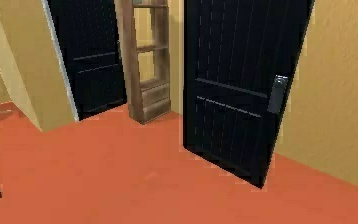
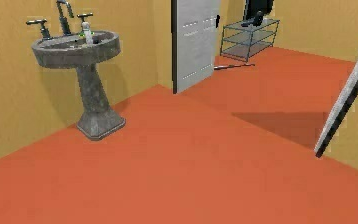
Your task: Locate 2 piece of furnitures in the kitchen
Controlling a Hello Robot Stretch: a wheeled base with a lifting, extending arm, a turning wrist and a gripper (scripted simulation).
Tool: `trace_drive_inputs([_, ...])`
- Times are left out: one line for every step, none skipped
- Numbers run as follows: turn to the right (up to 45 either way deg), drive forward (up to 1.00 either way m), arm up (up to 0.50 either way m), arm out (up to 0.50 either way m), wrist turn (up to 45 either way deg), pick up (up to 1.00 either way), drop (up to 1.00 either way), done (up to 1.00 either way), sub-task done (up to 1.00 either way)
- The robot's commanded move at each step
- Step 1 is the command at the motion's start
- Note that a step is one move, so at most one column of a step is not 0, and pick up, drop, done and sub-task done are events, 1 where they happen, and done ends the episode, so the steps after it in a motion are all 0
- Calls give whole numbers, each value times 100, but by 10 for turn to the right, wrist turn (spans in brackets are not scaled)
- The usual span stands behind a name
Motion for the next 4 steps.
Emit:
trace_drive_inputs([0, 25, 0, 0, 0, 0, 0, 0, 0])
trace_drive_inputs([-450, 0, 0, 0, 0, 0, 0, 0, 0])
trace_drive_inputs([-90, 0, 0, 0, 0, 0, 0, 0, 0])
trace_drive_inputs([0, 100, 0, 0, 0, 0, 0, 0, 0])
